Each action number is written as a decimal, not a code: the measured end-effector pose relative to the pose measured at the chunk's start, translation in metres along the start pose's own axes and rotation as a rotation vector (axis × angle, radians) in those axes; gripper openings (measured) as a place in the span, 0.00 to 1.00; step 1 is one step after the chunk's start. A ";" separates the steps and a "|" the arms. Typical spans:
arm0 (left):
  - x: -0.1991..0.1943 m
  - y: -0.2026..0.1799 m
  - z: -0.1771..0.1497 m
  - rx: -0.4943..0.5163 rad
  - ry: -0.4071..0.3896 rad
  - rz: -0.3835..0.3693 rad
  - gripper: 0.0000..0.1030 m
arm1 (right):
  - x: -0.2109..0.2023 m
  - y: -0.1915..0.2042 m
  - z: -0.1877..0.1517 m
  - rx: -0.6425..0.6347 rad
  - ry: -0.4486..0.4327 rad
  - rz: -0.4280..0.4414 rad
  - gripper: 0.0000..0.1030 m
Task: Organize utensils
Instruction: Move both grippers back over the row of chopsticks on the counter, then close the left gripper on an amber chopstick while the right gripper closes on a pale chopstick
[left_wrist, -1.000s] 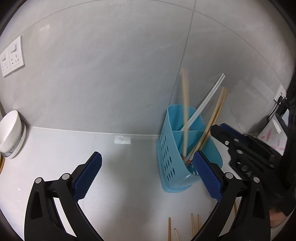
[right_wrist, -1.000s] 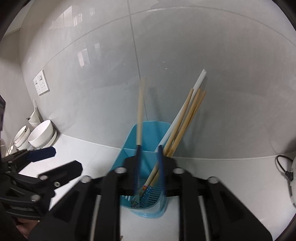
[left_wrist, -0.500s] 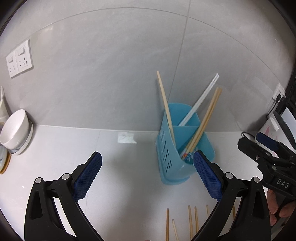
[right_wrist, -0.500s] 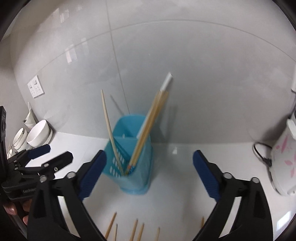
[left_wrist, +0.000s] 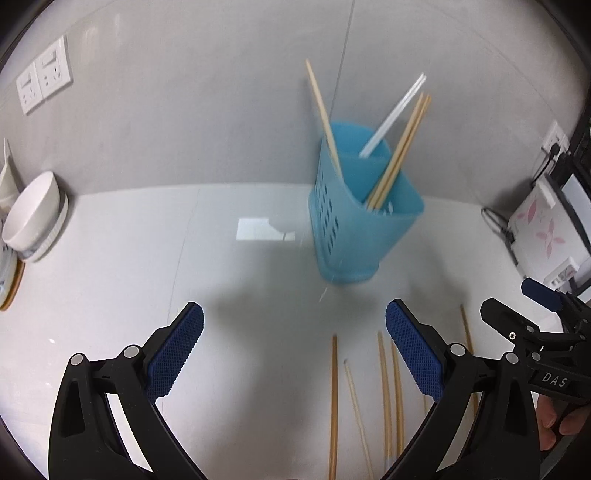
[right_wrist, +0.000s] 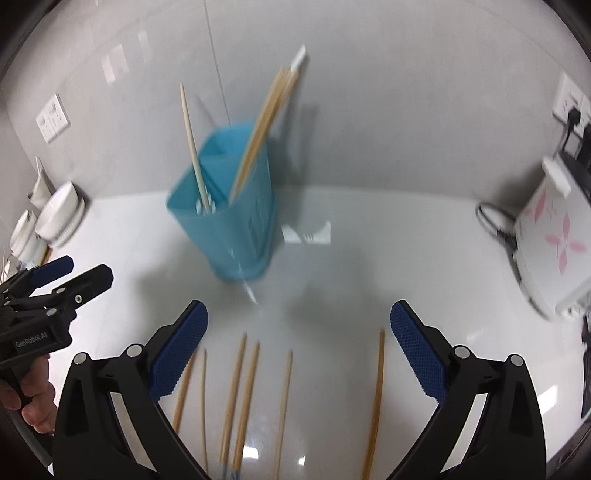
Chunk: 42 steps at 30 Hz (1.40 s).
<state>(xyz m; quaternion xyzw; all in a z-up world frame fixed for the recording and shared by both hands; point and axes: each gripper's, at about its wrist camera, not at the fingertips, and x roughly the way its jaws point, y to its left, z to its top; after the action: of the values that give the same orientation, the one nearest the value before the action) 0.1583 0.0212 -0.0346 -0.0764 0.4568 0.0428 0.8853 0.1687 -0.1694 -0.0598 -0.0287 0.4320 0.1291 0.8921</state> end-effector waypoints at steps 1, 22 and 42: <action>0.003 0.000 -0.006 0.001 0.020 0.004 0.94 | 0.004 0.000 -0.005 0.002 0.022 -0.002 0.93; 0.052 0.004 -0.098 0.029 0.381 0.050 0.94 | 0.050 0.013 -0.086 0.019 0.385 -0.039 0.72; 0.069 -0.009 -0.129 0.041 0.553 0.094 0.81 | 0.077 0.034 -0.091 0.015 0.516 -0.035 0.29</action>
<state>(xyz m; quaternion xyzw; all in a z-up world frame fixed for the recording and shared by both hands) 0.0958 -0.0099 -0.1637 -0.0461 0.6848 0.0523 0.7253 0.1361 -0.1357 -0.1742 -0.0616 0.6457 0.0991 0.7546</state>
